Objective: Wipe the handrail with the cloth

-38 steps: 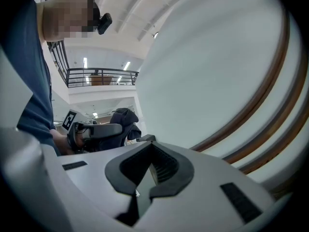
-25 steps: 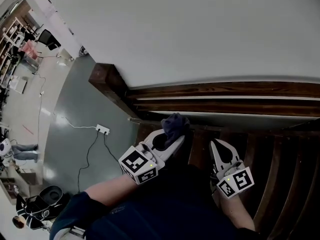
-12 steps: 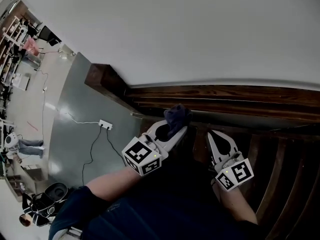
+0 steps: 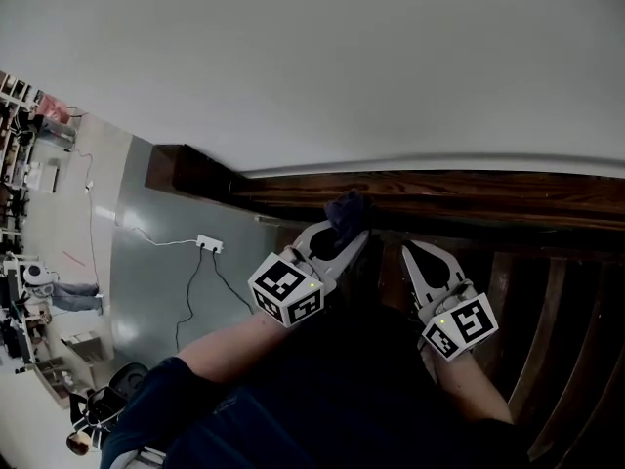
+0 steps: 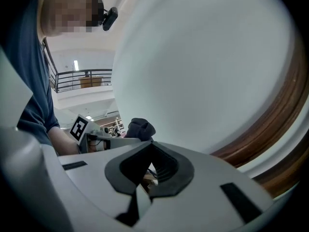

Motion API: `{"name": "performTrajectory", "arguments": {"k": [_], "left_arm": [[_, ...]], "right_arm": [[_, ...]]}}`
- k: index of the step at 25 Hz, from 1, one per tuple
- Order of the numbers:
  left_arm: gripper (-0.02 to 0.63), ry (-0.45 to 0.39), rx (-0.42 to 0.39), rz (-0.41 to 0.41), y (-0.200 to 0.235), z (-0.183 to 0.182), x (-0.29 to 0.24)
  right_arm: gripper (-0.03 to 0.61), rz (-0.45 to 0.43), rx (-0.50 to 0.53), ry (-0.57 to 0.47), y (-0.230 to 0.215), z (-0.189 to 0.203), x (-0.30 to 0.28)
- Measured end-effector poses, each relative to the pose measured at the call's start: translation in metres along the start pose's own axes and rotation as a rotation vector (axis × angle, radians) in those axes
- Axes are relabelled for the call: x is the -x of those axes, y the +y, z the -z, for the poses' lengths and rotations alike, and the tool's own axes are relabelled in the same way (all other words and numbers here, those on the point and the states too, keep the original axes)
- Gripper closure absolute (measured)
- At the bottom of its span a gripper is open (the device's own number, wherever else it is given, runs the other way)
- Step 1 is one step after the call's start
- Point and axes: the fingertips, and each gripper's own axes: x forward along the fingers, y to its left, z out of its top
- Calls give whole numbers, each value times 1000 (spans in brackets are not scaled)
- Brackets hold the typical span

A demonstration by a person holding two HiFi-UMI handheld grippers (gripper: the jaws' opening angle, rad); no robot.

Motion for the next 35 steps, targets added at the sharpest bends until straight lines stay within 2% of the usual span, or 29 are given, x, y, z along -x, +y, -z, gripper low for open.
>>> {"name": "performTrajectory", "arguments": {"k": [7,12,23,30,35], "left_arm": [[536,62,16,12,20,15,-54],[537,144,42,14,33,42,-90],[536,285,94,-89,93,88,-143],[535,254,126,-94,107,98,-144],[536,237,174,-135,139,110,-124]], "right_arm": [[571,15,2,34,-41,2,-18],[571,20,5,89,-62,10,-37],[571,-17,6,180,-86,26,-68],[571,-87,9,247,-83,38,-79],[571,-141,25,282,-71,50,-93]]}}
